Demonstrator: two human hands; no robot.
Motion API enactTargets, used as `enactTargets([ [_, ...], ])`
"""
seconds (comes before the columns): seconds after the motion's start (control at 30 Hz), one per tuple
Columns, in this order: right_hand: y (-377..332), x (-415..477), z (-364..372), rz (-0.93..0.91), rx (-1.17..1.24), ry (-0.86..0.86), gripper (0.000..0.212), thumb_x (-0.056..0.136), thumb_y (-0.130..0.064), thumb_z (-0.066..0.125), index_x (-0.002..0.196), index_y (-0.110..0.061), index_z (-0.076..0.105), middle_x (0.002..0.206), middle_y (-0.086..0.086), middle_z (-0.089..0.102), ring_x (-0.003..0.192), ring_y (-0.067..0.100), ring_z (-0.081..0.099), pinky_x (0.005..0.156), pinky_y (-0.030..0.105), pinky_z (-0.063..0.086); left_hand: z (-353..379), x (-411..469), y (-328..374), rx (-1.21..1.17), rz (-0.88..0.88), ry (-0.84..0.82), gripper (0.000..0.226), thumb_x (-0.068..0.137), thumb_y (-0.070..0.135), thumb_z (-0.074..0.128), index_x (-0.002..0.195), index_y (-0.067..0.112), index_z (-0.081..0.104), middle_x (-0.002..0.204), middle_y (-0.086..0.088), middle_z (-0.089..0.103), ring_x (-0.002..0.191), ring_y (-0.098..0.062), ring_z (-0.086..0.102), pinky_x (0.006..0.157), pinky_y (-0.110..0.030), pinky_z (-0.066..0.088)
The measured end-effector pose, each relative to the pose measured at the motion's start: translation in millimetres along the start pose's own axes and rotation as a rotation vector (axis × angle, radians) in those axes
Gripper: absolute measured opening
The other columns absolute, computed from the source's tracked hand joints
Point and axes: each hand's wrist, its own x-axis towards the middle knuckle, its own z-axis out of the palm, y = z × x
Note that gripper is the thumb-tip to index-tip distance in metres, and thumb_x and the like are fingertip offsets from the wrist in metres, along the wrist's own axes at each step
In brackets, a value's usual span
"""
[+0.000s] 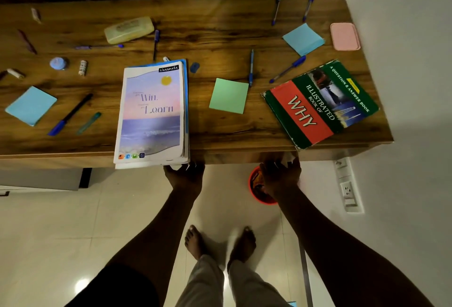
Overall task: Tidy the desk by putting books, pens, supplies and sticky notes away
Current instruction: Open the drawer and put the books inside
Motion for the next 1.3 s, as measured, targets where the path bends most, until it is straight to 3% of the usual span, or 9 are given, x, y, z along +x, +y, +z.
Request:
enactTargets([
  [0.17,1.7,-13.2,-20.2,-0.014,0.019,-0.015,0.063,0.092,-0.058,0.059,0.138,-0.015,0.058,0.141,0.012,0.063,0.133,0.030,0.057,0.122,0.048,0.029,-19.7,-16.9,8.6,0.085,-0.084,-0.038,0.058,0.079,0.058,0.069,0.115,0.013,0.056,0.127,-0.011,0.058,0.126,-0.031,0.060,0.109,-0.043,0.044],
  [0.3,1.7,-40.9,-34.1,0.003,-0.266,-0.013,0.071,0.090,-0.050,0.064,0.147,-0.009,0.050,0.123,0.020,0.067,0.103,0.027,0.063,0.114,0.038,0.036,-35.4,-52.9,3.9,0.618,-0.024,0.061,0.051,0.099,0.048,0.054,0.132,0.009,0.054,0.129,-0.021,0.059,0.118,-0.037,0.061,0.109,-0.042,0.044],
  [0.4,10.1,-81.7,-36.2,-0.209,-0.922,0.038,0.028,0.097,-0.031,0.067,0.117,-0.012,0.068,0.115,0.013,0.072,0.106,0.025,0.067,0.107,0.041,0.050,-48.2,-99.3,-4.2,1.296,0.391,-0.034,0.016,0.094,0.023,0.066,0.110,0.020,0.069,0.116,-0.012,0.072,0.092,-0.010,0.069,0.089,-0.026,0.053],
  [0.47,10.1,-109.2,-35.4,-0.560,-1.434,-0.077,0.013,0.098,-0.019,0.066,0.108,-0.012,0.071,0.099,-0.006,0.072,0.096,0.007,0.067,0.093,0.023,0.053,-52.1,-126.6,-3.6,1.688,0.747,-0.234,0.016,0.095,0.020,0.068,0.110,0.023,0.069,0.114,0.003,0.071,0.094,0.002,0.066,0.079,-0.011,0.051],
  [0.53,7.7,-131.9,-26.4,-0.923,-1.742,-0.228,0.015,0.098,-0.019,0.067,0.112,-0.015,0.071,0.101,-0.011,0.069,0.088,-0.004,0.062,0.083,0.013,0.049,-48.6,-138.7,1.2,1.920,1.091,-0.447,0.024,0.097,0.023,0.064,0.121,0.021,0.066,0.124,0.009,0.064,0.112,-0.001,0.058,0.087,-0.013,0.049],
  [0.63,1.3,-134.7,-7.5,-1.284,-1.957,-0.362,0.025,0.095,-0.022,0.067,0.119,-0.017,0.068,0.116,-0.001,0.070,0.101,0.013,0.063,0.085,0.023,0.049,-30.9,-129.6,2.0,2.096,1.393,-0.659,0.035,0.100,0.024,0.060,0.134,0.015,0.062,0.137,-0.002,0.058,0.130,-0.020,0.052,0.103,-0.030,0.047],
  [0.8,0.7,-107.4,7.5,-1.305,-2.292,-0.317,0.034,0.102,-0.041,0.051,0.131,-0.027,0.060,0.125,-0.003,0.069,0.121,0.020,0.061,0.112,0.039,0.042,-10.9,-100.1,-5.2,2.299,1.405,-0.625,0.042,0.100,0.028,0.053,0.141,0.018,0.057,0.141,-0.006,0.059,0.132,-0.029,0.052,0.106,-0.042,0.048],
  [1.07,0.7,-113.7,4.2,-1.273,-2.293,-0.286,0.033,0.101,-0.049,0.051,0.121,-0.030,0.069,0.115,-0.002,0.073,0.110,0.023,0.065,0.097,0.036,0.048,3.7,-112.4,-3.9,2.279,1.241,-0.508,0.029,0.099,0.036,0.051,0.100,0.019,0.075,0.100,-0.005,0.073,0.096,-0.029,0.066,0.079,-0.035,0.052],
  [1.3,12.2,-135.7,-22.0,-1.078,-2.314,-0.238,0.045,0.095,-0.062,0.039,0.114,-0.035,0.069,0.108,-0.003,0.074,0.103,0.024,0.067,0.094,0.039,0.053,-29.1,-133.4,-3.1,2.245,1.233,-0.571,0.024,0.101,0.034,0.055,0.105,0.020,0.074,0.102,-0.005,0.075,0.092,-0.032,0.069,0.076,-0.037,0.056],
])
